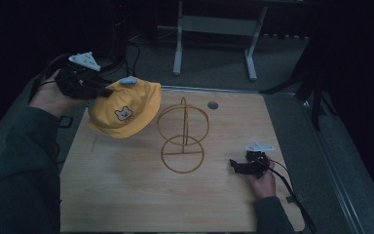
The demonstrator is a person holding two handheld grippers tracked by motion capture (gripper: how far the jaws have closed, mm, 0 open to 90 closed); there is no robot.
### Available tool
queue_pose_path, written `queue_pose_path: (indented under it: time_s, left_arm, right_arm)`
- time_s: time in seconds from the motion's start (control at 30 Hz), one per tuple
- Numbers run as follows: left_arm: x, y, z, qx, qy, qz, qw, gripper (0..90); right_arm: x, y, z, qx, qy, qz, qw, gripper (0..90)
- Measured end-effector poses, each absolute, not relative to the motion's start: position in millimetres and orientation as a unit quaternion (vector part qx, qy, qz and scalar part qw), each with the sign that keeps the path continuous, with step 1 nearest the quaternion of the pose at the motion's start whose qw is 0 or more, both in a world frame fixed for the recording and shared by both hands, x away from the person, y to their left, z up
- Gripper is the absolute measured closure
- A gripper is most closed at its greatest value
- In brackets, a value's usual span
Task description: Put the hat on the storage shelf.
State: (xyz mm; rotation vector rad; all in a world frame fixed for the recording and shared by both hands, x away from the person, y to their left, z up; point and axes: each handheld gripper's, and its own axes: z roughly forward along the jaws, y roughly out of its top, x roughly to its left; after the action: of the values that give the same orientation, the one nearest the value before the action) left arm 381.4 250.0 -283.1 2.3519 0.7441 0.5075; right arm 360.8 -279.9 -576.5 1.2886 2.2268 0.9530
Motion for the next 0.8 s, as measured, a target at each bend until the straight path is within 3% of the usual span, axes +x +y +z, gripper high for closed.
queue_pose_path:
  time_s: [0.8]
  left_arm:
    - [377.1, 249.6, -273.8, 0.889, 0.269, 0.19, 0.318, 83.7]
  right_arm:
    - [360.9, -279.9, -576.5, 0.46, 0.796, 0.34, 0.198, 13.6]
